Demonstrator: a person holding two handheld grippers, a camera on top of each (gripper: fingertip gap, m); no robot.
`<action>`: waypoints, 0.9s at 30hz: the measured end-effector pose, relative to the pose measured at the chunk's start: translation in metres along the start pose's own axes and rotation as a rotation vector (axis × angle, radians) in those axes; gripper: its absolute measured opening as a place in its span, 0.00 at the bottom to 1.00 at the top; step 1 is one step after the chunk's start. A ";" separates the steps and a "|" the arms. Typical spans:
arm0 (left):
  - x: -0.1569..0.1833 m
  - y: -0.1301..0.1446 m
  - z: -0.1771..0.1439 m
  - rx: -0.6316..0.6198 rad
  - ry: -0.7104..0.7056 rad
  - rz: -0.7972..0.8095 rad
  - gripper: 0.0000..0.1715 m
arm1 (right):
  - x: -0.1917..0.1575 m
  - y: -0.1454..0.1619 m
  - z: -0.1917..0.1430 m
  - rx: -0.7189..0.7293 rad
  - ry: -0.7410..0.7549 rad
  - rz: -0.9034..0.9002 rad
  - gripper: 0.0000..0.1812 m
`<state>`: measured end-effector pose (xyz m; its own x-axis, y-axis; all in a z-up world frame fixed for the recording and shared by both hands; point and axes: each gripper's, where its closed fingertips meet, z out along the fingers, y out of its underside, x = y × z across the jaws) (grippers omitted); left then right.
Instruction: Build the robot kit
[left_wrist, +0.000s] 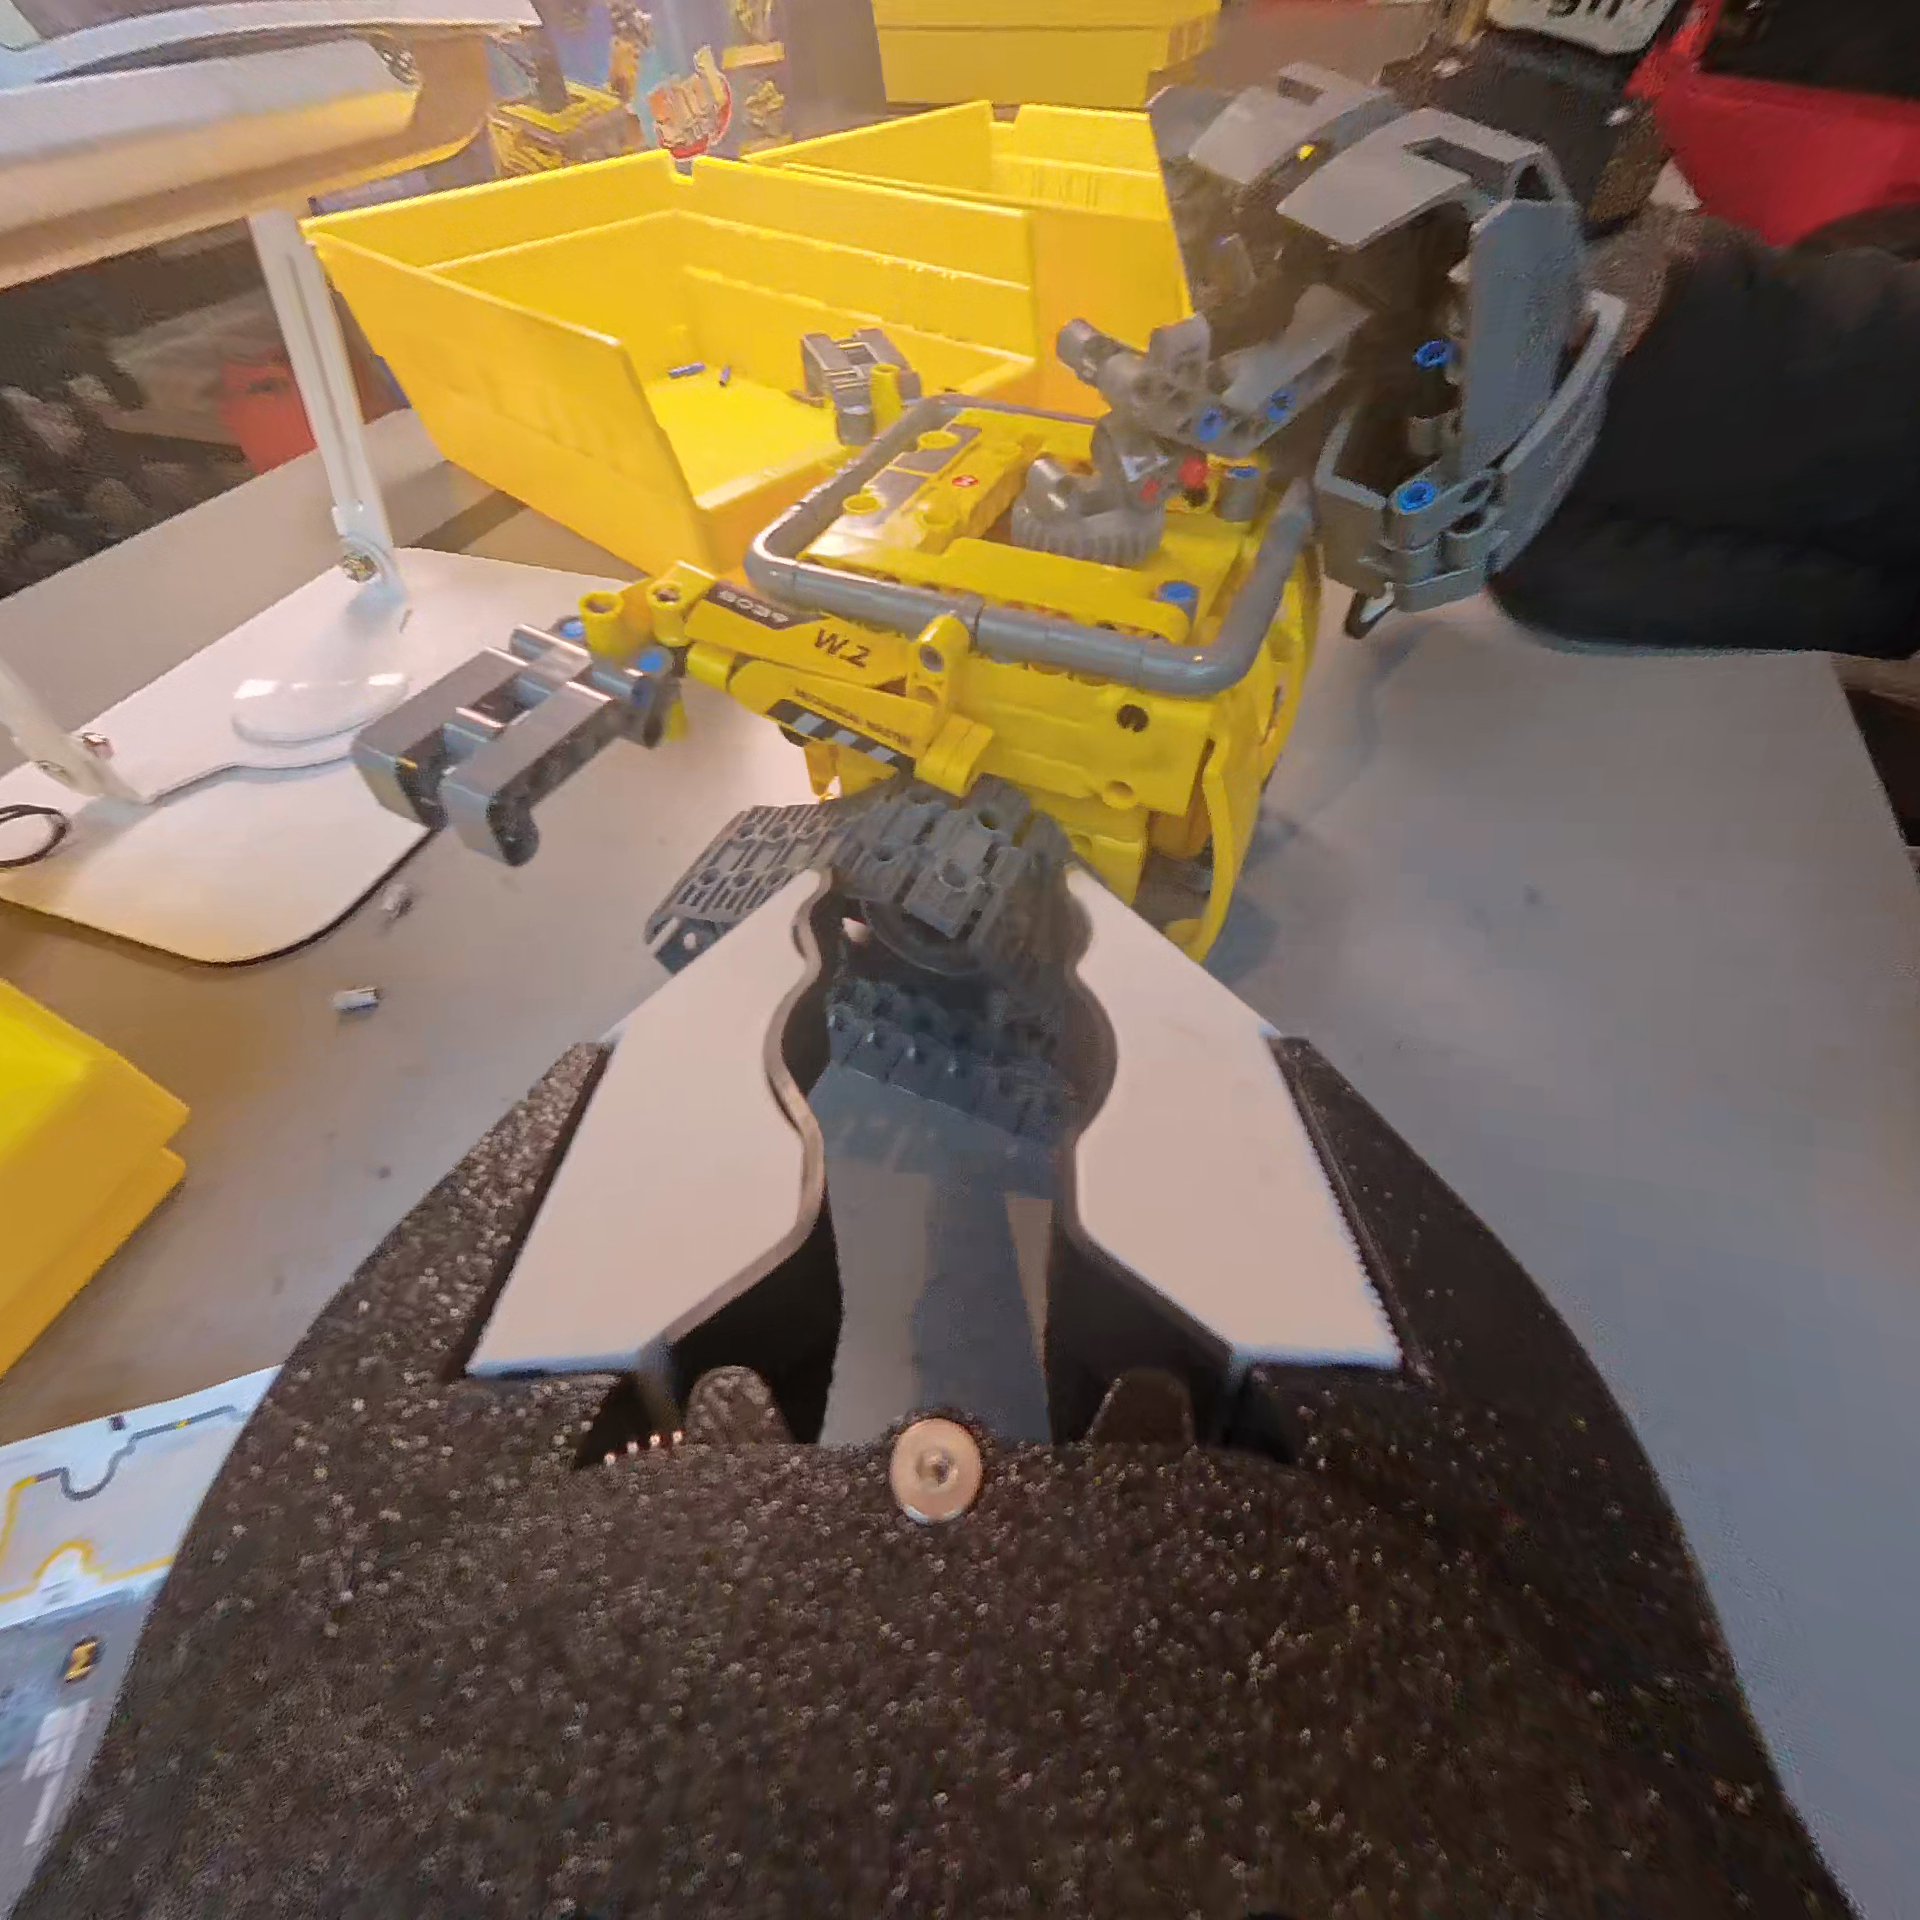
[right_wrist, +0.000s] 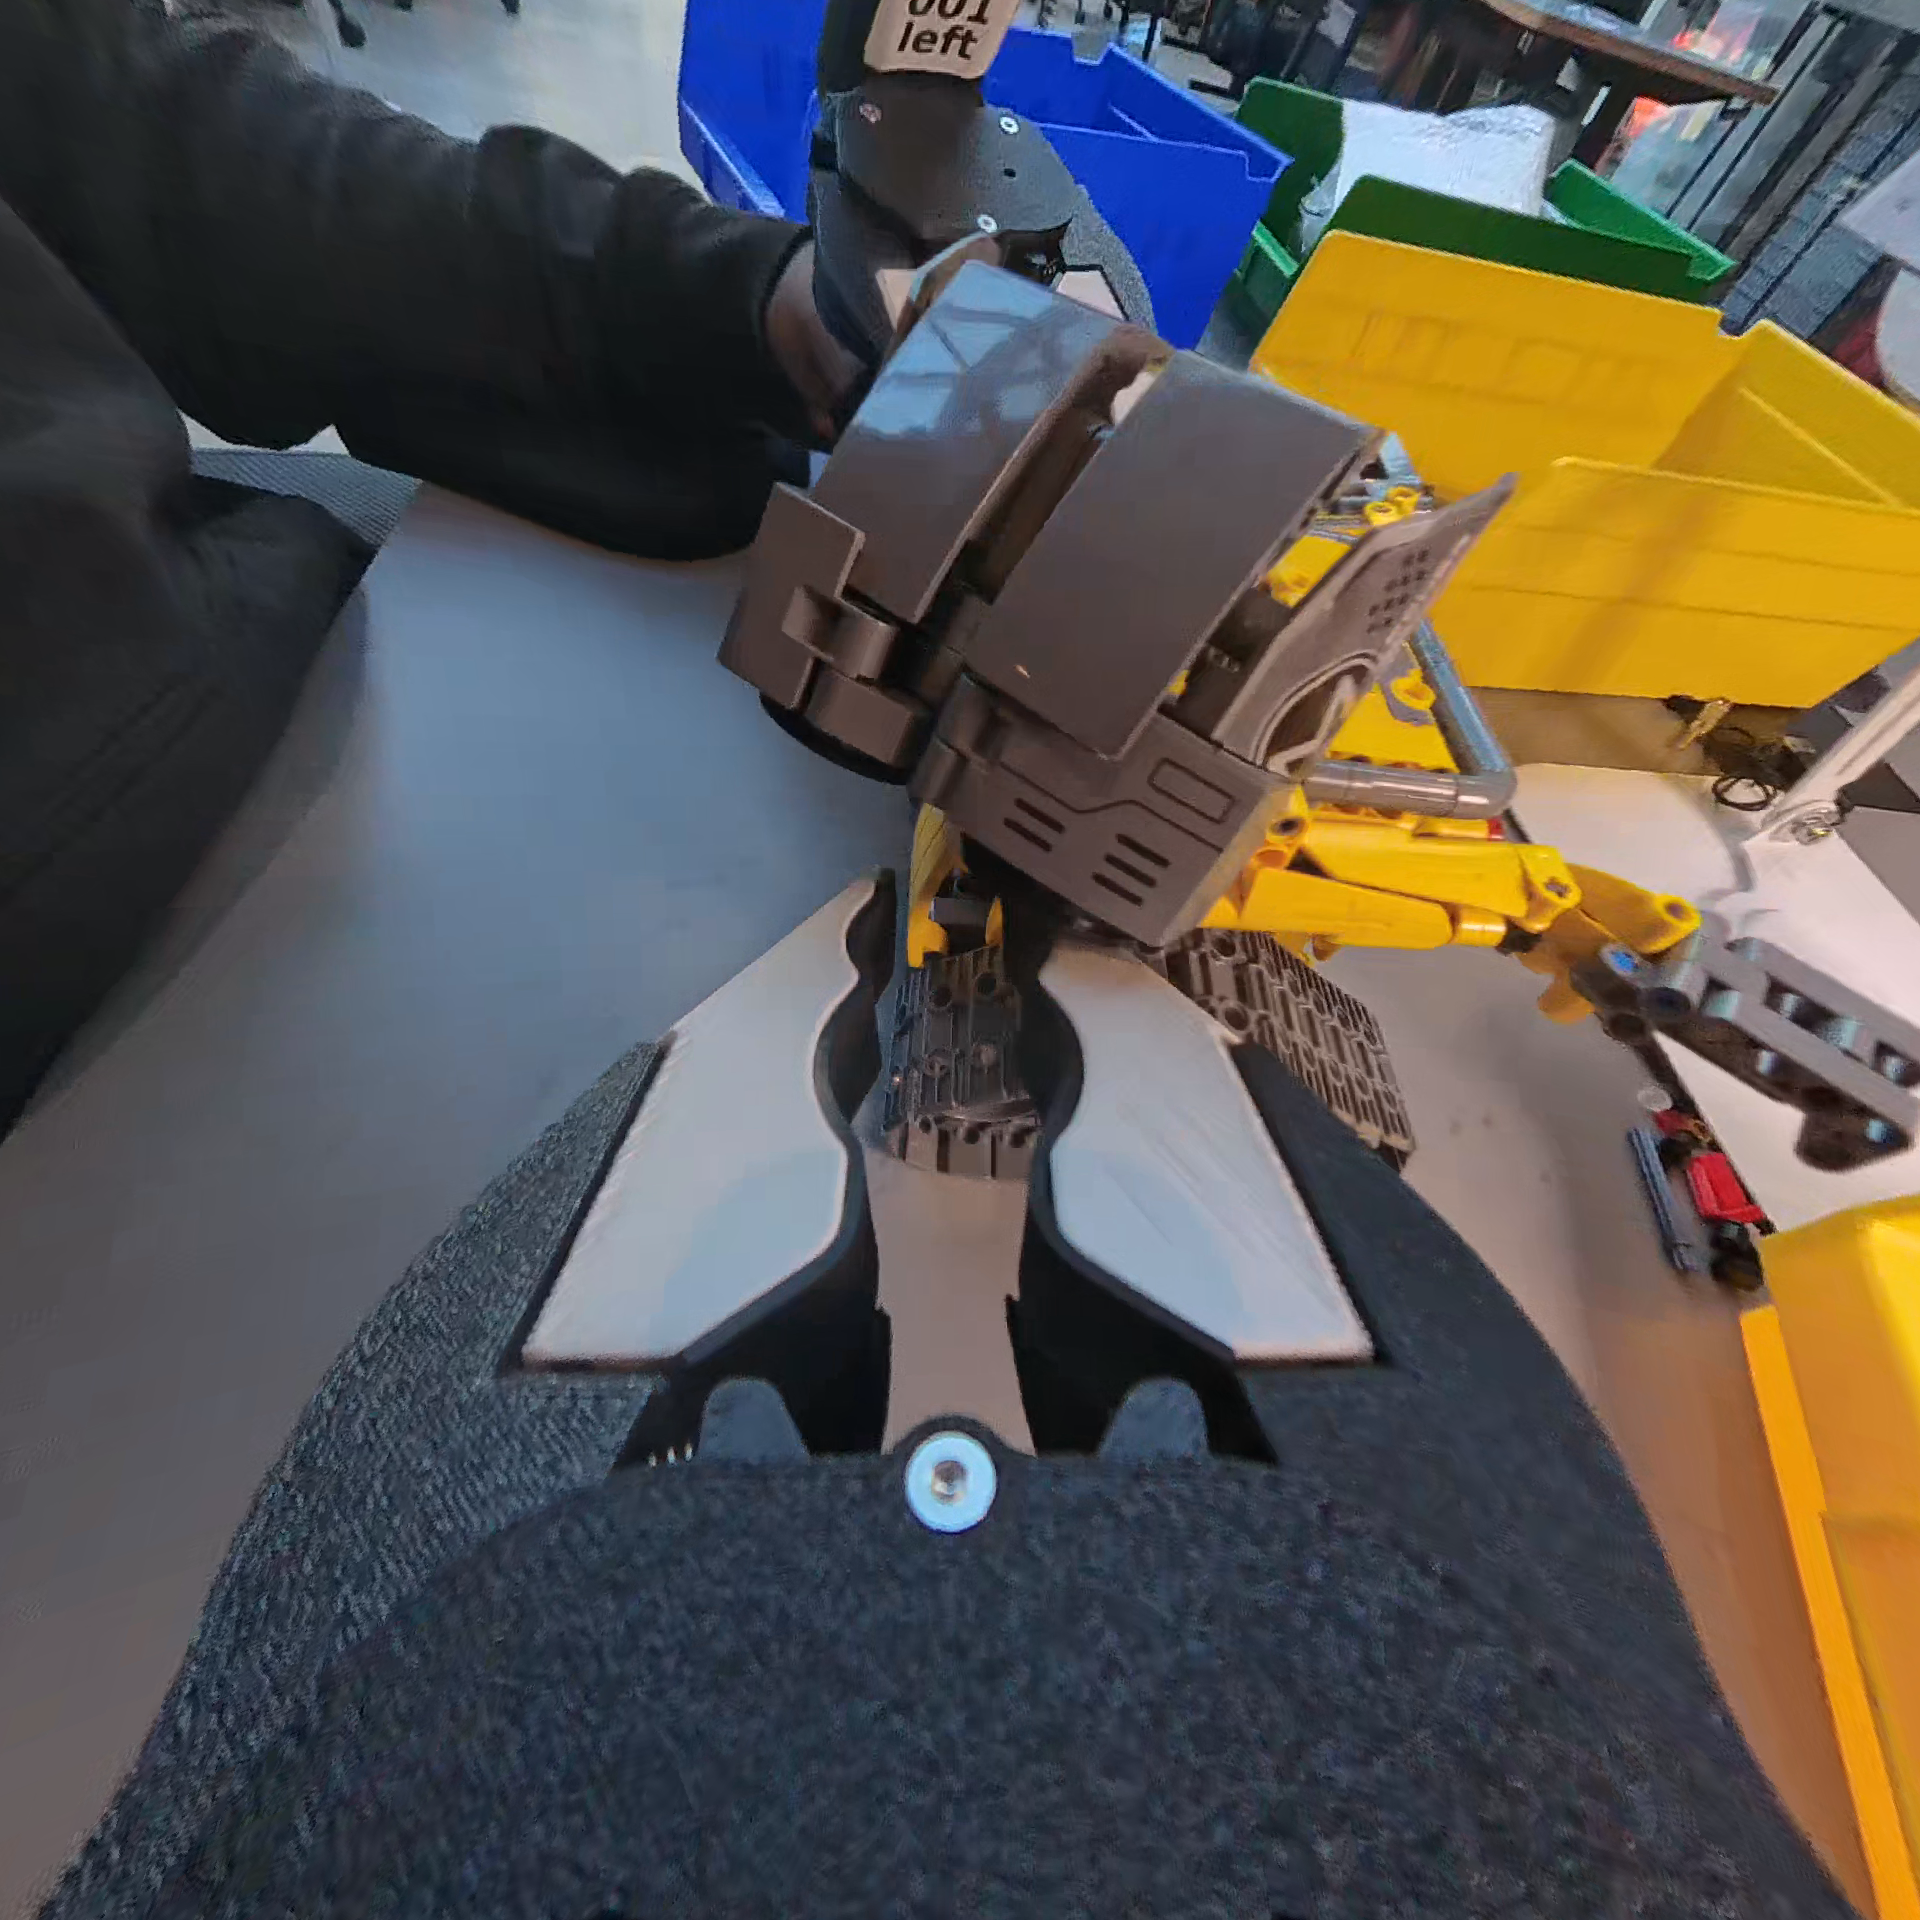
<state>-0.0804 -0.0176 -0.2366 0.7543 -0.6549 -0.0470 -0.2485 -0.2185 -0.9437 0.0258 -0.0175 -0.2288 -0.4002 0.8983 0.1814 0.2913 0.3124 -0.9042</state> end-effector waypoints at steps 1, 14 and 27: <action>-0.003 0.000 0.000 -0.007 -0.020 0.016 0.19 | 0.001 -0.001 -0.004 0.016 -0.004 0.000 0.11; -0.033 -0.029 -0.038 0.133 -0.061 -0.134 0.15 | 0.066 -0.004 -0.049 0.131 0.238 0.120 0.16; -0.085 -0.041 -0.002 0.142 0.080 -0.304 0.11 | 0.131 0.006 -0.021 0.174 0.242 0.577 0.29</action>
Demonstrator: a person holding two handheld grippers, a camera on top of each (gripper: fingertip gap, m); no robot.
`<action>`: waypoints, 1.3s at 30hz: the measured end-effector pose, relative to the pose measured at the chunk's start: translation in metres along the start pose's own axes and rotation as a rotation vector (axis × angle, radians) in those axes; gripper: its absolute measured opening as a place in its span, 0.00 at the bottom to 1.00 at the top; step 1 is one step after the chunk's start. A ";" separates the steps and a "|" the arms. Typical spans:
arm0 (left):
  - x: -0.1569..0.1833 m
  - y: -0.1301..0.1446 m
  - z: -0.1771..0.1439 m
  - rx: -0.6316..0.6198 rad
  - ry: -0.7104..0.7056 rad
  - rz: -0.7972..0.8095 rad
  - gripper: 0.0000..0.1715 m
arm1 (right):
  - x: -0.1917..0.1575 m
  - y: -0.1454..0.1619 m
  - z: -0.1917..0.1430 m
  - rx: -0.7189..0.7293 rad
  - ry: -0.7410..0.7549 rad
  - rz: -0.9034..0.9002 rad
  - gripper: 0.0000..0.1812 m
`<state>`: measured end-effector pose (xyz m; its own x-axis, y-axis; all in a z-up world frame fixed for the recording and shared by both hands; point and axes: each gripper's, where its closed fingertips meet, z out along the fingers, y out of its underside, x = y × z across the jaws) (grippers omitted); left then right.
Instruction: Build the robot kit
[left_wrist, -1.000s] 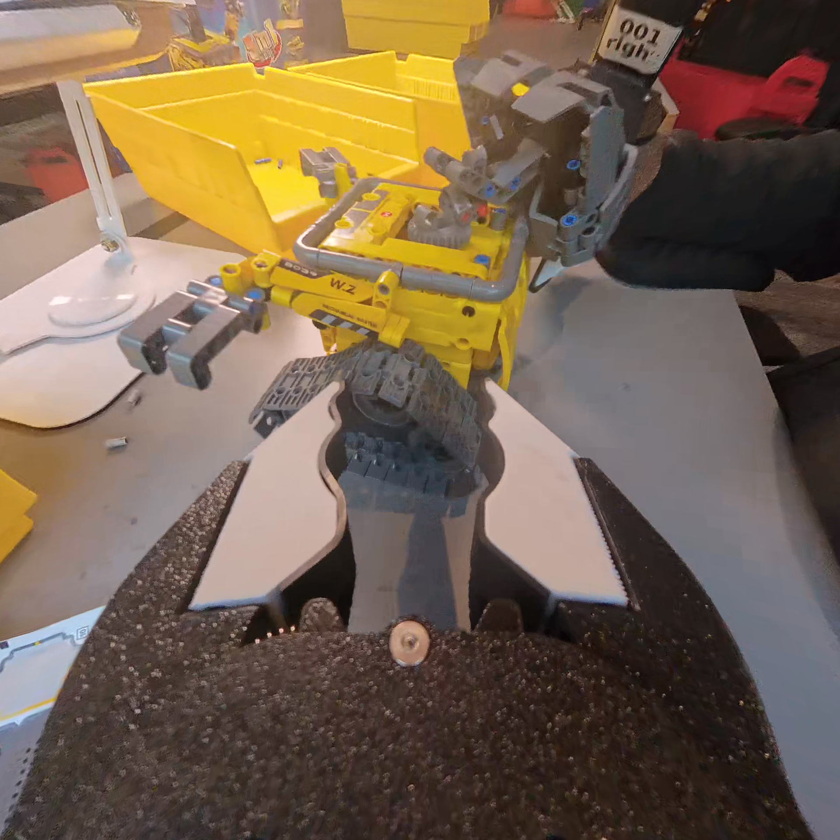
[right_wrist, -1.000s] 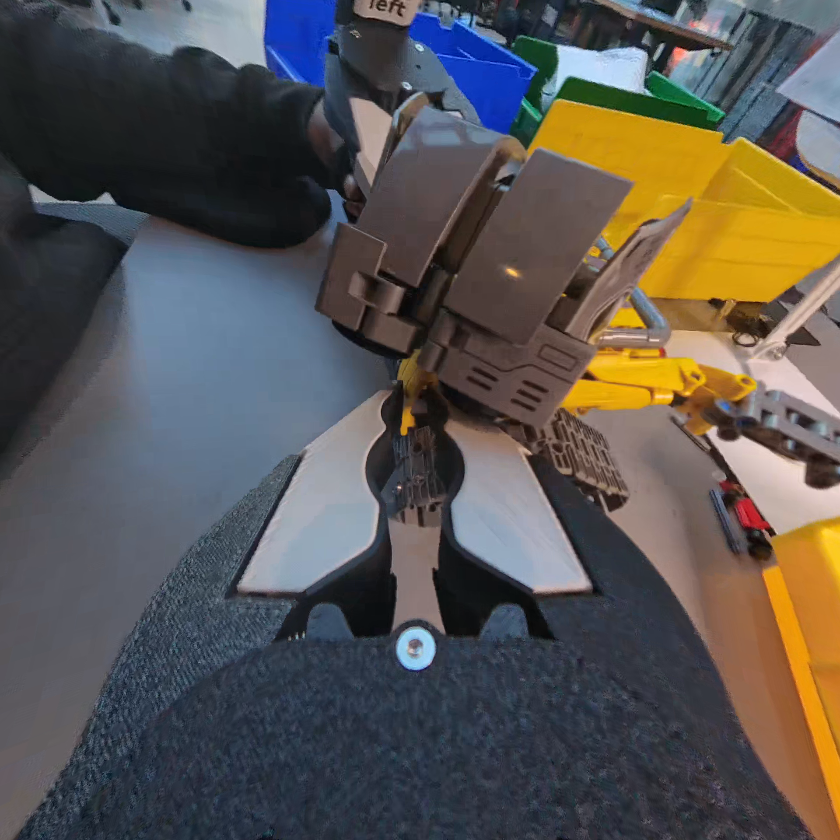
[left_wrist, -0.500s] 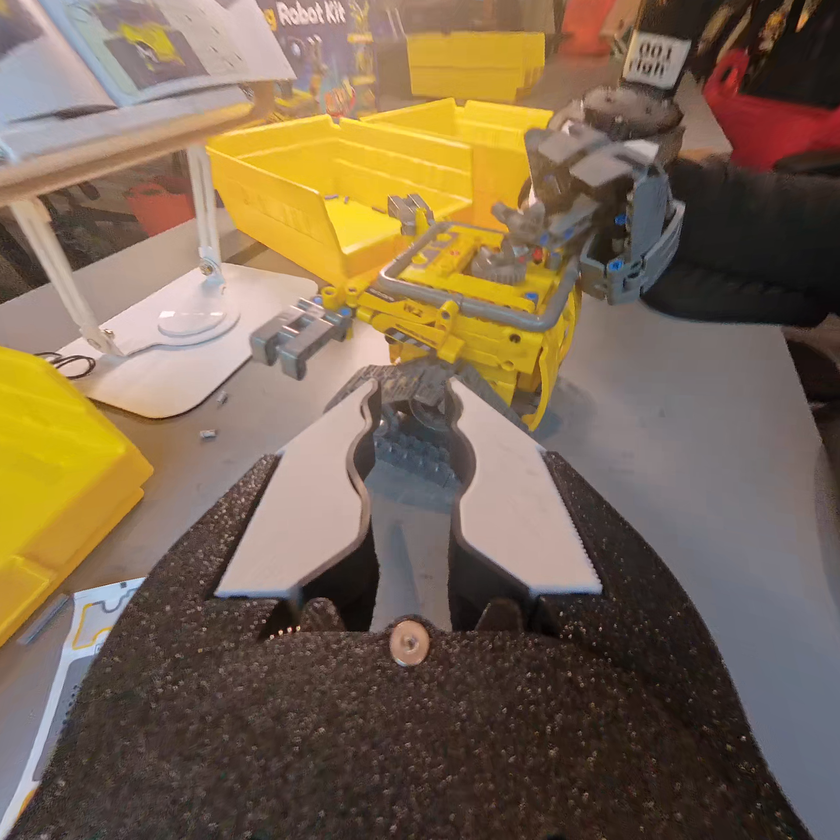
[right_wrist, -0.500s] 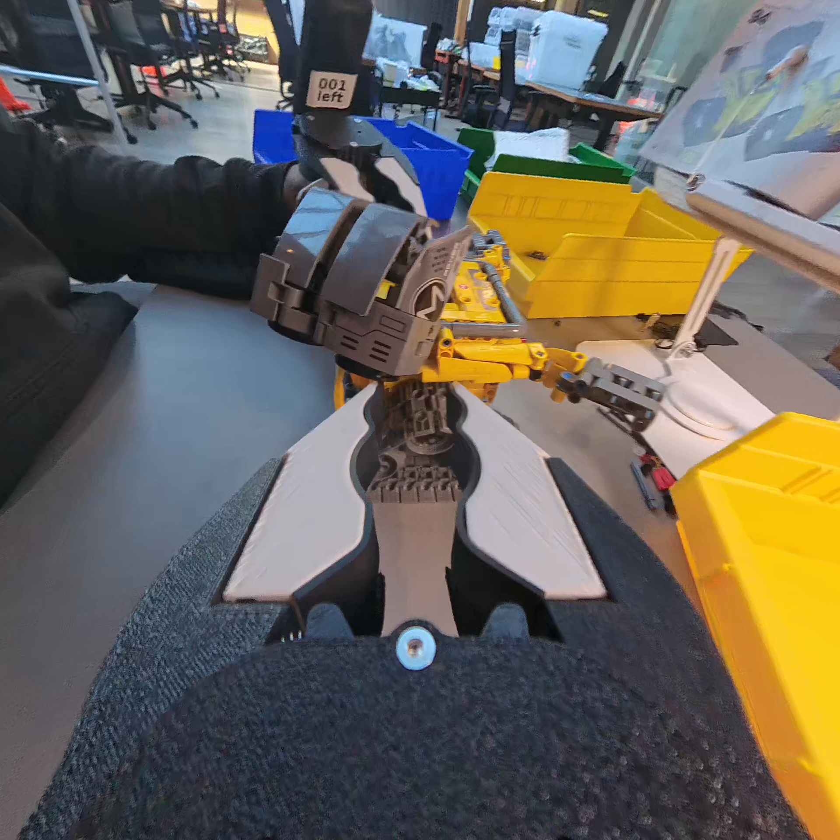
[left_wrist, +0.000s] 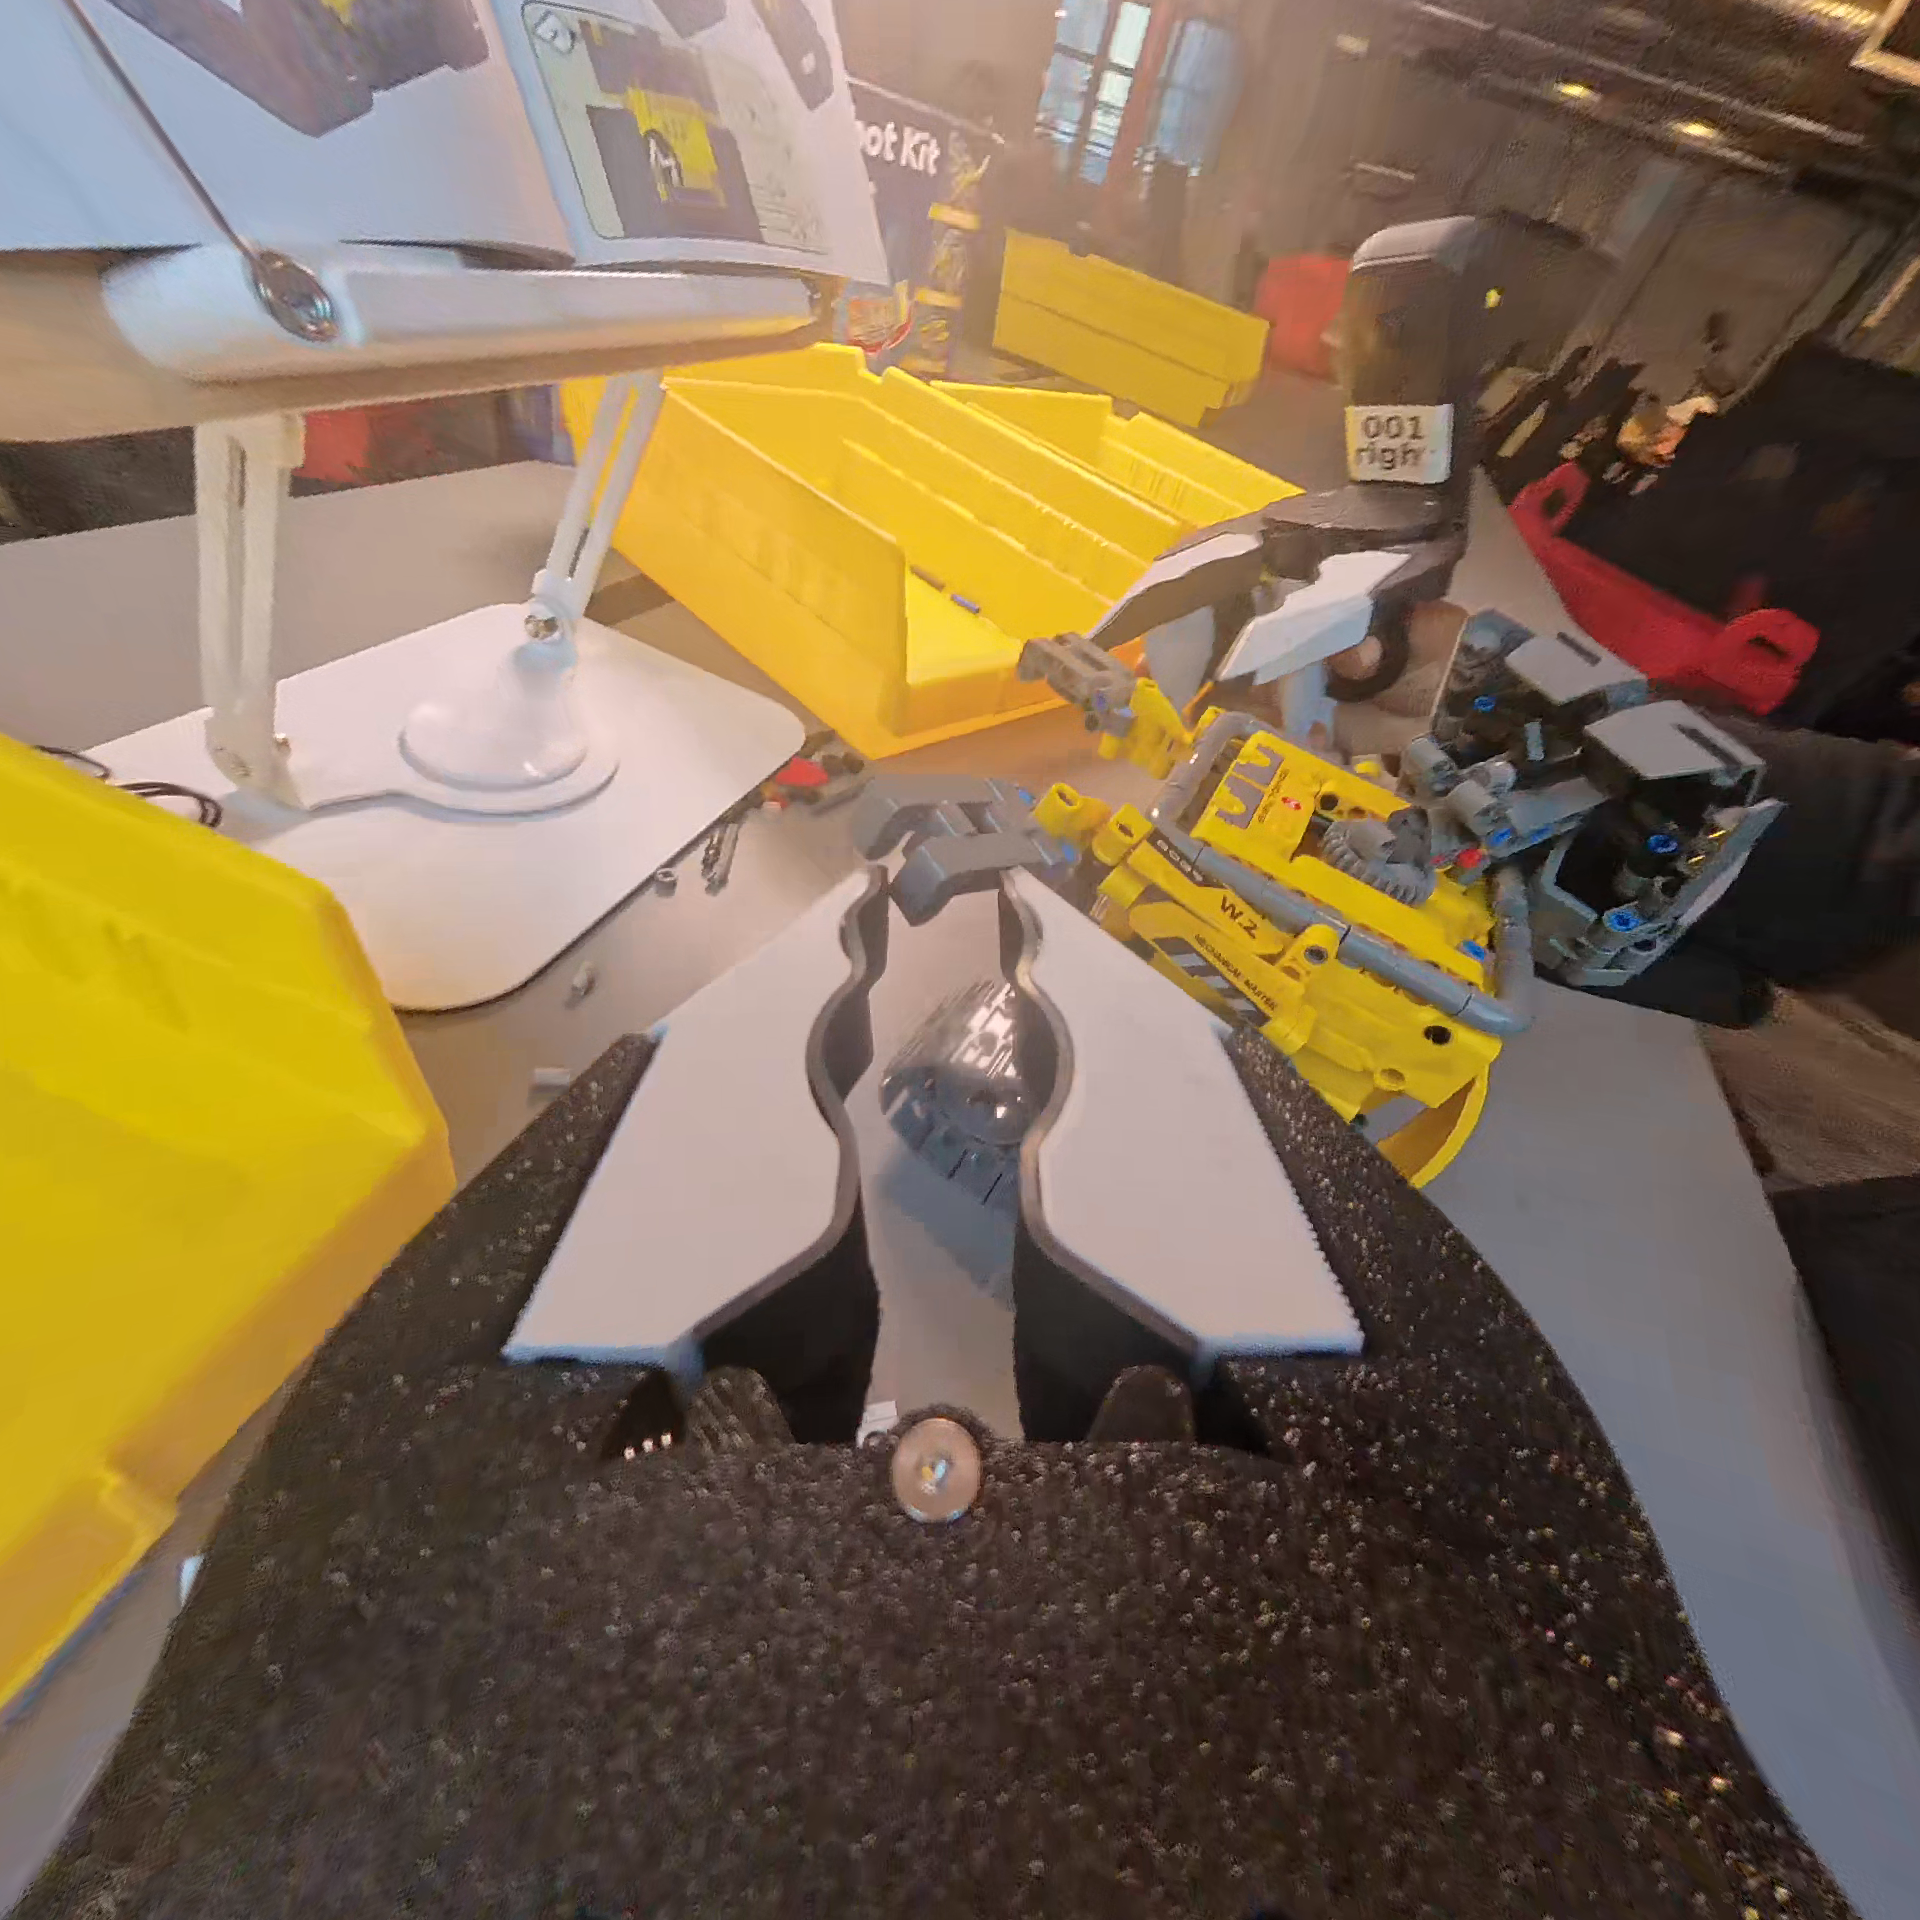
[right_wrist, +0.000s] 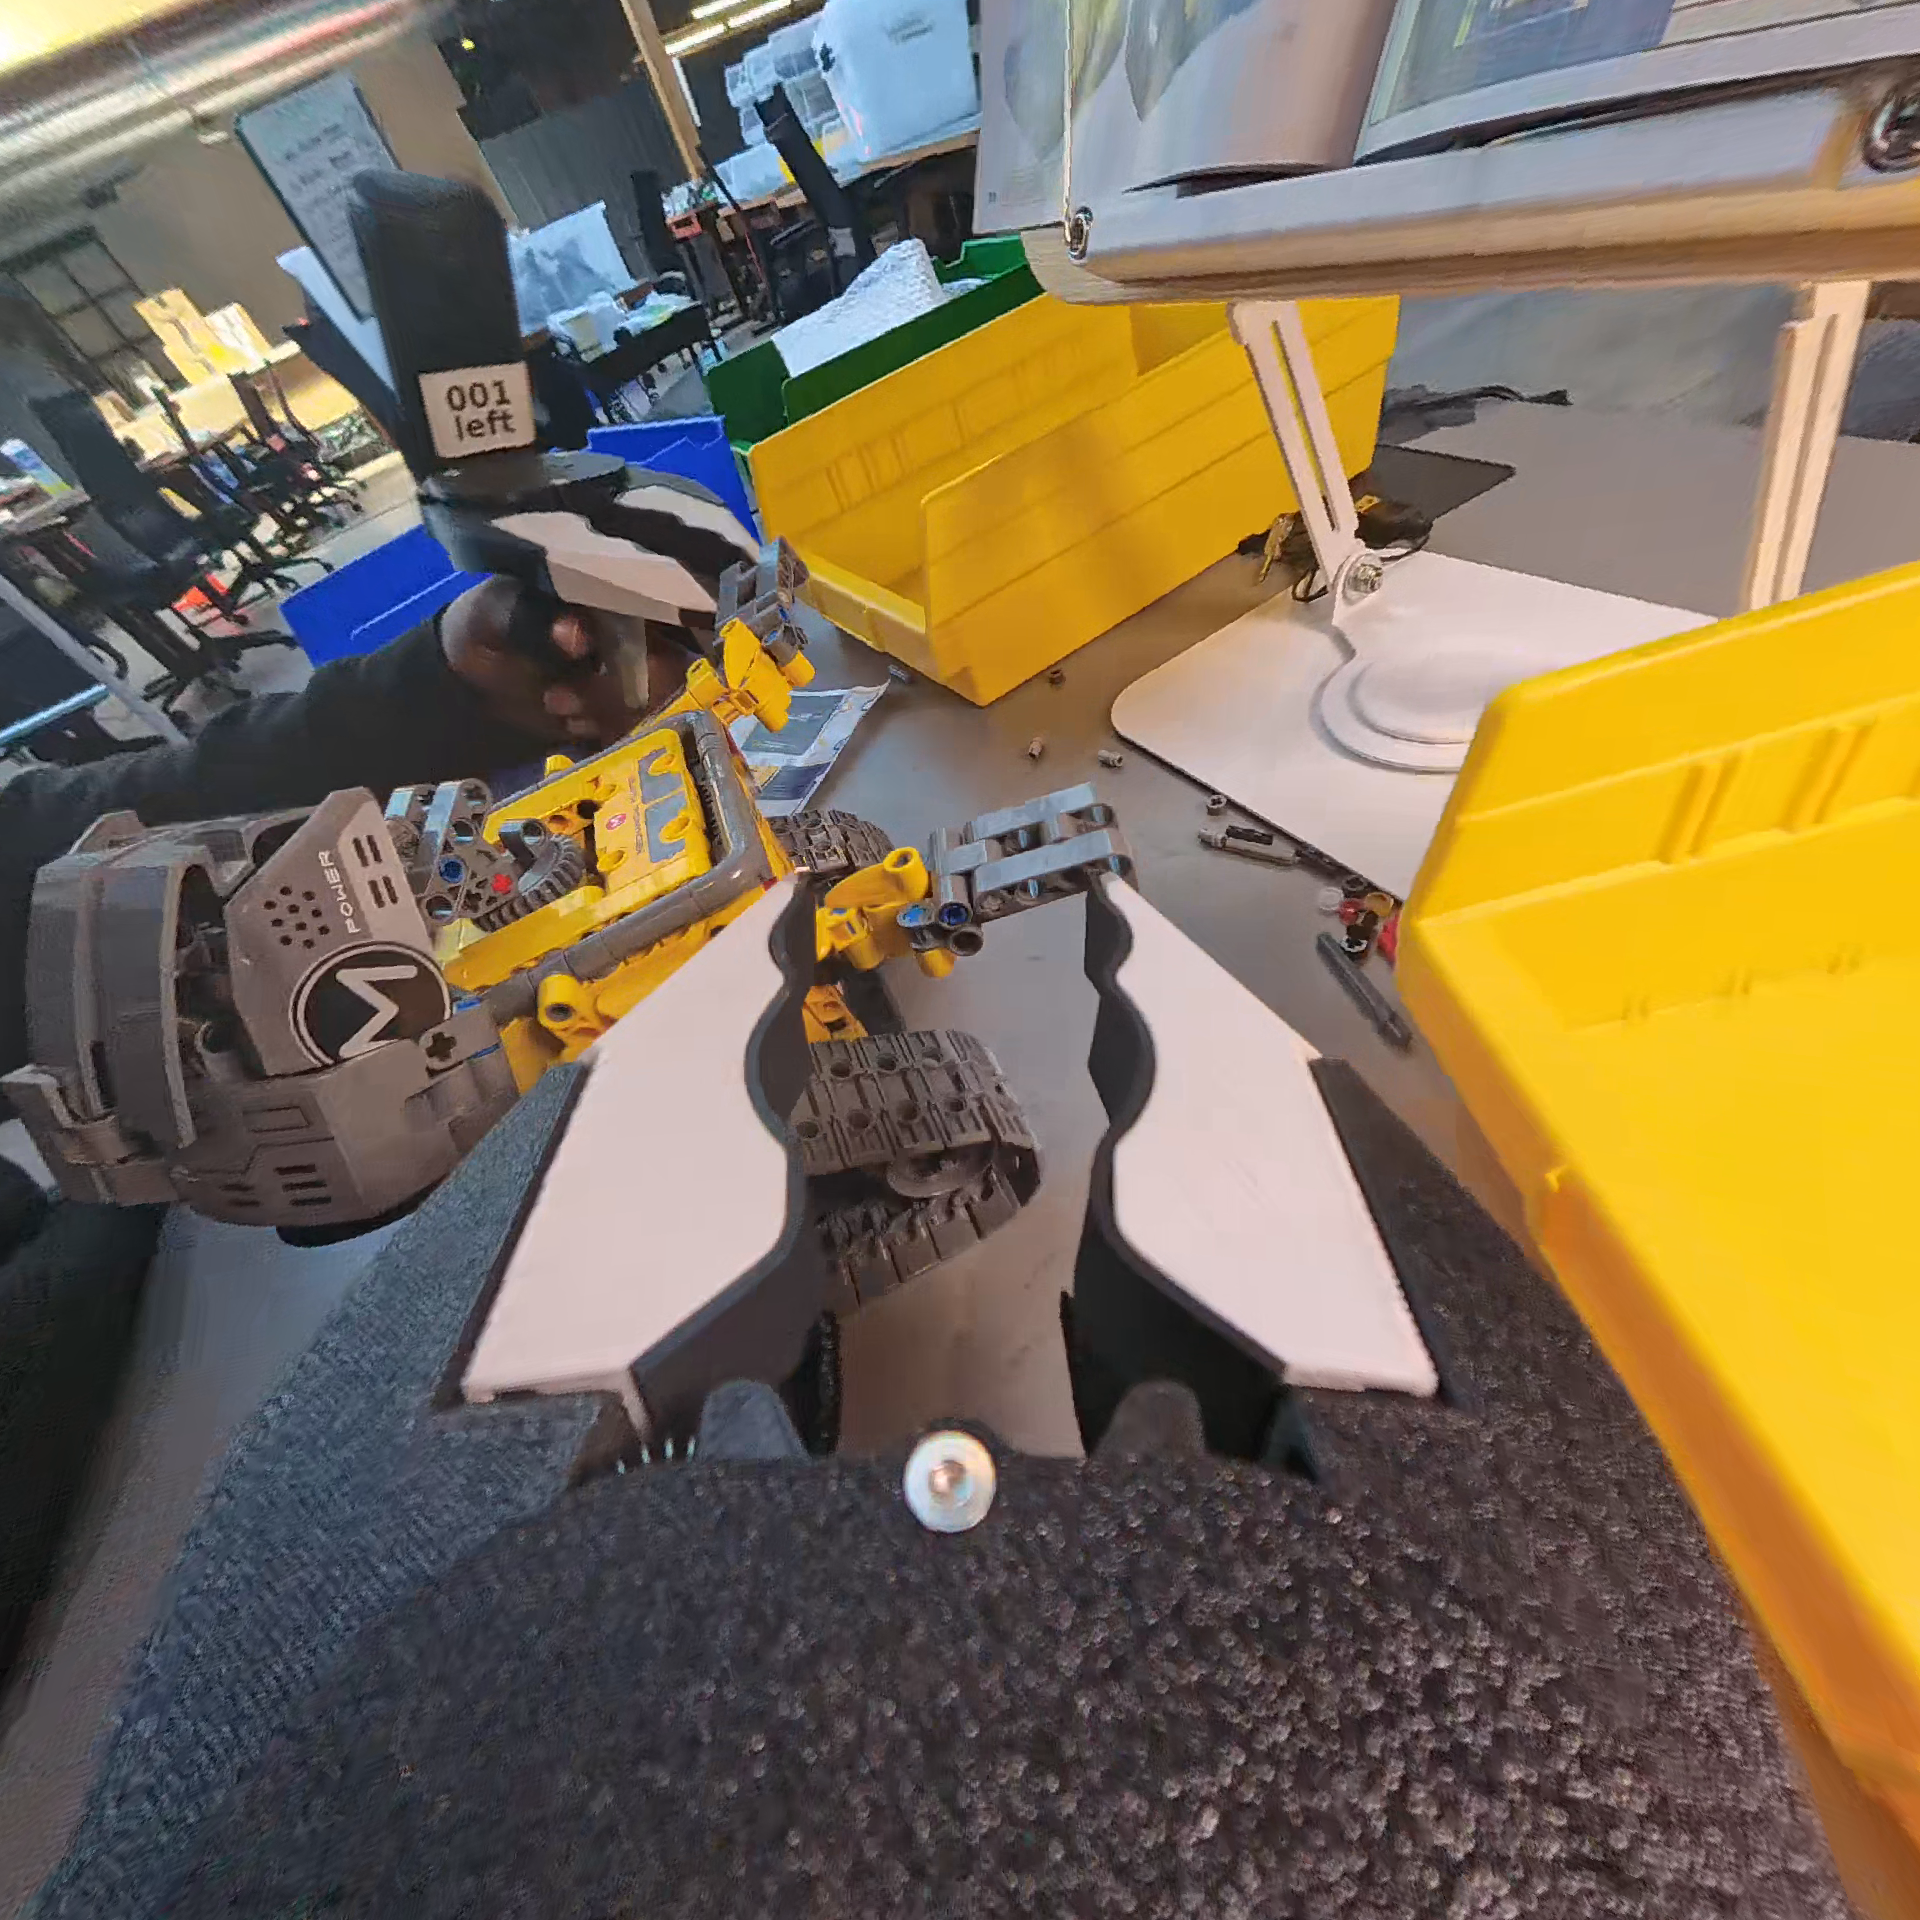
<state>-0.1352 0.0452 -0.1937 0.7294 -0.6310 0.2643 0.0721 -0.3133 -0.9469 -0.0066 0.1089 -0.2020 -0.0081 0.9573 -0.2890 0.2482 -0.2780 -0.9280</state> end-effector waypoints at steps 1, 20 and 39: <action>0.000 -0.002 0.002 -0.005 0.048 -0.016 0.11 | 0.000 -0.003 0.003 -0.001 -0.032 -0.001 0.28; 0.003 -0.017 0.047 -0.054 0.473 -0.261 0.00 | -0.020 -0.010 -0.015 -0.136 -0.254 -0.049 0.22; 0.057 0.002 0.057 -0.298 0.425 -0.177 0.05 | -0.059 0.023 0.012 -0.231 -0.463 -0.088 0.23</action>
